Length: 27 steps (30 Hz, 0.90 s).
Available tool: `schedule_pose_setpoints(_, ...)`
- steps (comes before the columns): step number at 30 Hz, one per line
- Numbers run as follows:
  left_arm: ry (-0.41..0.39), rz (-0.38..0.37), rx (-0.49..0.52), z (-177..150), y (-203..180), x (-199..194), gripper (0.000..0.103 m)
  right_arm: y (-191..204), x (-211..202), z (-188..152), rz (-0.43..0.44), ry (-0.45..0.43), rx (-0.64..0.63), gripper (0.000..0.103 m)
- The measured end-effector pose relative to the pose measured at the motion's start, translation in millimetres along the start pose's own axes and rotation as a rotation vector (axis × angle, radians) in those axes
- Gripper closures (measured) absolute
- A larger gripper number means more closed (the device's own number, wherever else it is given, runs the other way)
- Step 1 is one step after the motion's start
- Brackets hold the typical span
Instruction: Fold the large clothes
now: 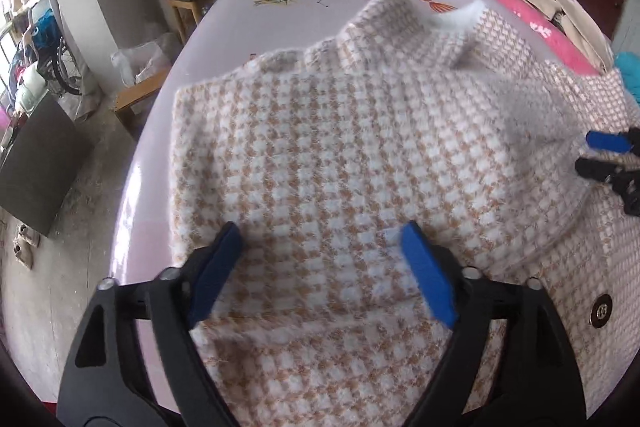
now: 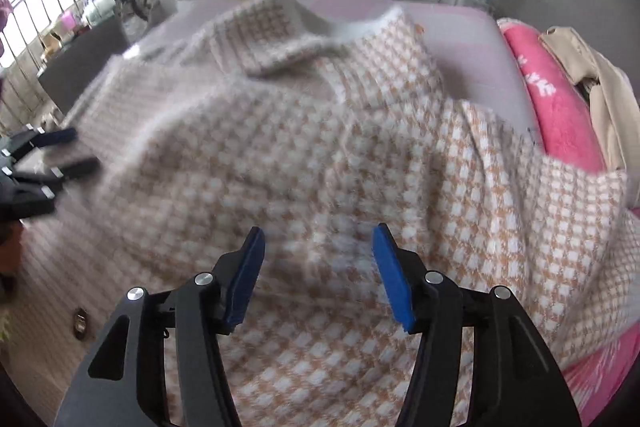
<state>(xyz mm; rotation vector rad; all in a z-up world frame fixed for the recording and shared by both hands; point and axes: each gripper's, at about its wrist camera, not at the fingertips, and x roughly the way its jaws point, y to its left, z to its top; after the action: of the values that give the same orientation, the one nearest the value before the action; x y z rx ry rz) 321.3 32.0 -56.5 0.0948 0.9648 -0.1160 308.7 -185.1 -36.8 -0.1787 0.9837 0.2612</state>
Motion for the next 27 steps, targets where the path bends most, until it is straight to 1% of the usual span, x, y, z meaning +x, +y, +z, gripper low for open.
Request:
schedule_pose_setpoints(3,-0.019,0.035,0.017,-6.9,-6.8,0.5,0.017,7.7,6.1,-7.0,-0.001,0.01,-0.001,0.046)
schedule_pose_setpoints(4,-0.025,0.036,0.012,-8.4,-7.0,1.3,0.017,8.9,12.6,-11.2,-0.012,0.022,-0.004,0.043)
schedule_pose_setpoints(5,-0.027,0.036,0.011,-8.2,-6.7,1.7,0.017,8.6,14.5,-13.3,-0.02,0.01,-0.002,0.041)
schedule_pose_setpoints(8,-0.022,0.04,0.01,-5.2,-6.8,2.7,0.016,8.9,7.1,-9.8,-0.031,0.005,0.034,0.041)
schedule_pose_setpoints(10,-0.032,0.039,0.013,-5.3,-6.6,2.8,0.013,12.9,-1.9,-4.5,-0.006,-0.035,0.031,0.041)
schedule_pose_setpoints(13,-0.045,0.037,0.018,-7.2,-6.6,2.8,0.012,23.7,-2.5,2.1,-0.022,-0.074,-0.008,0.041)
schedule_pose_setpoints(15,-0.039,0.04,0.014,-6.8,-6.7,2.8,0.011,29.6,9.3,1.8,-0.011,-0.063,-0.028,0.041)
schedule_pose_setpoints(16,-0.039,0.042,0.015,-7.1,-6.8,2.6,0.01,30.8,17.3,0.3,-0.016,-0.047,-0.034,0.038)
schedule_pose_setpoints(17,-0.04,0.047,0.017,-7.3,-7.6,2.9,0.009,31.0,21.2,-1.3,-0.027,-0.056,-0.039,0.033)
schedule_pose_setpoints(18,-0.045,0.06,0.021,-7.7,-8.9,3.1,0.008,29.9,21.6,-1.8,-0.035,-0.063,-0.038,0.033)
schedule_pose_setpoints(21,-0.054,0.069,0.026,-8.7,-10.3,2.6,0.008,21.4,12.8,0.0,-0.011,-0.042,0.018,0.033)
schedule_pose_setpoints(23,-0.057,0.069,0.026,-8.7,-10.3,2.4,0.008,18.5,1.0,-2.2,-0.005,-0.071,0.019,0.033)
schedule_pose_setpoints(24,-0.058,0.069,0.027,-8.5,-10.3,2.1,0.008,17.2,-2.3,-4.7,-0.022,-0.079,0.011,0.033)
schedule_pose_setpoints(26,-0.056,0.069,0.026,-8.3,-10.6,2.5,0.008,13.4,2.6,-9.7,-0.042,-0.063,0.005,0.033)
schedule_pose_setpoints(27,-0.052,0.069,0.025,-7.8,-10.8,2.6,0.008,9.6,11.7,-13.6,-0.049,-0.032,0.011,0.033)
